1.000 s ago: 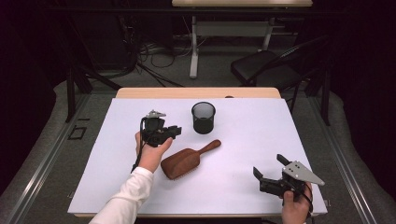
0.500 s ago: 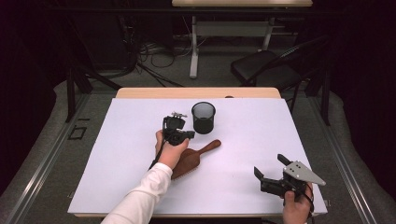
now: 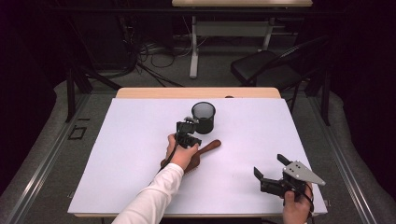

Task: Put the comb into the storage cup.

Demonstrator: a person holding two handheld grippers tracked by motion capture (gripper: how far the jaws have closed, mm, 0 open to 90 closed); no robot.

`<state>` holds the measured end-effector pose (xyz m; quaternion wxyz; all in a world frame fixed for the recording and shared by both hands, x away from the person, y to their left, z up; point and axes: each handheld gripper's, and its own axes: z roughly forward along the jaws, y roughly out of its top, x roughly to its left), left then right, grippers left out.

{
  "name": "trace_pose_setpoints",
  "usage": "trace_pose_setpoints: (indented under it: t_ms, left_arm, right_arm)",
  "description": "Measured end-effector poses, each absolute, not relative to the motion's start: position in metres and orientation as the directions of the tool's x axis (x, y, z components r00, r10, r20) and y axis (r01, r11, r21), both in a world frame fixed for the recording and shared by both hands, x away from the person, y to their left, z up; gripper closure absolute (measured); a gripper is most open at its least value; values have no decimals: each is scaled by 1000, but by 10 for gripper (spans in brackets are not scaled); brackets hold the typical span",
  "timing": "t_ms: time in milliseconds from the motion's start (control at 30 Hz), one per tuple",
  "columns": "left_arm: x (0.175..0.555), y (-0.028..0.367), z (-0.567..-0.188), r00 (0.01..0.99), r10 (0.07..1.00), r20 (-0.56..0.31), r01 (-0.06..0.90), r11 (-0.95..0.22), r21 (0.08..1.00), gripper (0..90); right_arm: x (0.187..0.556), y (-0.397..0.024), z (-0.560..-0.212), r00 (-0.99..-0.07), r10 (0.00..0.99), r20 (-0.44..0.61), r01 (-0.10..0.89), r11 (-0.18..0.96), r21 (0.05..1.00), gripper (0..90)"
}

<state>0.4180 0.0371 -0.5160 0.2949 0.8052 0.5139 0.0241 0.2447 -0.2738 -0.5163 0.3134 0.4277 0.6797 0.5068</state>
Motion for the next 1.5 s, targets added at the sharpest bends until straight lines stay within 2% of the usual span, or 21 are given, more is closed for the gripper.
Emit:
trace_pose_setpoints:
  t_ms: [167,567,1100,1500]
  left_arm:
    - [420,27,-521,473,842,-260,826,-321,463,900]
    - [410,7,-520,537,805,-251,801,-394,450,900]
    - [386,0,-514,631,739,-236,746,-495,445,900]
    - [396,-4,-522,597,766,-240,772,-465,433,900]
  right_arm:
    - [245,-273,-516,-439,899,5,265,124,956,33]
    - [243,-275,-515,-435,901,10,268,119,956,35]
    - [245,-274,-516,-435,900,4,267,124,956,37]
    - [246,-274,-517,-435,900,7,272,124,954,39]
